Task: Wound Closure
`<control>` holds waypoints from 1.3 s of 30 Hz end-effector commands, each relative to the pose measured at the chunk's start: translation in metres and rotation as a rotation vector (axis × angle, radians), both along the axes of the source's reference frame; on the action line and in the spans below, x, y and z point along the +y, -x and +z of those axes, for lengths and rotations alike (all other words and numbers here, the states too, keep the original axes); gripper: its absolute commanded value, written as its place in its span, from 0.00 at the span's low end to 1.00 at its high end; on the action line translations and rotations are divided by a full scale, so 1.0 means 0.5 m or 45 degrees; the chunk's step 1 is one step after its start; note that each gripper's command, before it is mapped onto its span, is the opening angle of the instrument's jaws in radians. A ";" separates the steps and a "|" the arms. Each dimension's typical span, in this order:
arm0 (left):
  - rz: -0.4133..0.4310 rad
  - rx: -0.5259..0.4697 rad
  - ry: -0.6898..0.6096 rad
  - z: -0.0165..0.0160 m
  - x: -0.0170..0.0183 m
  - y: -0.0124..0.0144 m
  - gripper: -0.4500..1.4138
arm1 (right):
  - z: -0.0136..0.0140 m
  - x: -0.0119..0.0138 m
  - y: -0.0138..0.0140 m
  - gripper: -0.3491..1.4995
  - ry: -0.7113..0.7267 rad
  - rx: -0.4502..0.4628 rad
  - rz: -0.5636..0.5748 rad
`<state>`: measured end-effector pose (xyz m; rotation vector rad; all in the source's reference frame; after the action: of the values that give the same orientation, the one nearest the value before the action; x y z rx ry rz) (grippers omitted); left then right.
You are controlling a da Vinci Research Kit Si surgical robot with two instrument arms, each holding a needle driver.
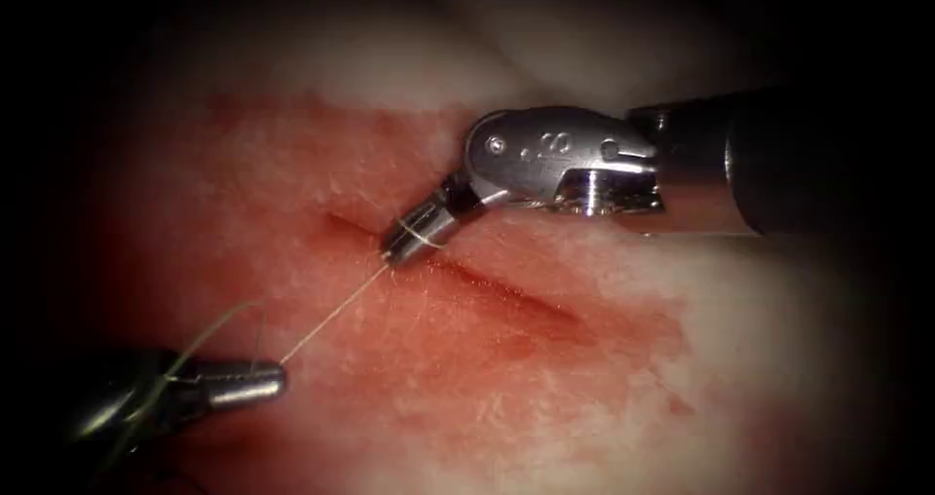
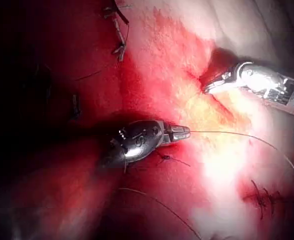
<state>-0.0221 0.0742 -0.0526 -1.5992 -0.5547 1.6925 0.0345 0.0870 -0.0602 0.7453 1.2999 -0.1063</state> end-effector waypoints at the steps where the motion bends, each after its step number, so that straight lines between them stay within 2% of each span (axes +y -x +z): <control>1: 0.005 -0.004 -0.003 0.0001 -0.0025 0.0007 0.05 | 0.0008 0.0004 -0.0011 0.00 0.004 0.000 0.005; 11: 0.034 -0.017 -0.005 -0.0062 -0.0094 -0.0033 0.05 | 0.0018 0.0024 0.0004 0.00 0.004 -0.014 0.023; 19: 0.051 -0.018 -0.007 -0.0076 -0.0108 -0.0058 0.05 | 0.0024 0.0042 0.0026 0.00 0.004 -0.021 0.013; 30: 0.058 -0.019 -0.013 -0.0137 -0.0155 -0.0060 0.05 | 0.0031 0.0056 0.0034 0.00 0.003 -0.027 0.019; 39: 0.071 -0.027 -0.018 -0.0179 -0.0182 -0.0091 0.05 | 0.0032 0.0066 0.0032 0.00 0.005 -0.036 0.035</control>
<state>-0.0170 0.0660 -0.0620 -1.6093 -0.6195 1.7132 0.0322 0.0901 -0.0591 0.7254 1.2803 -0.0736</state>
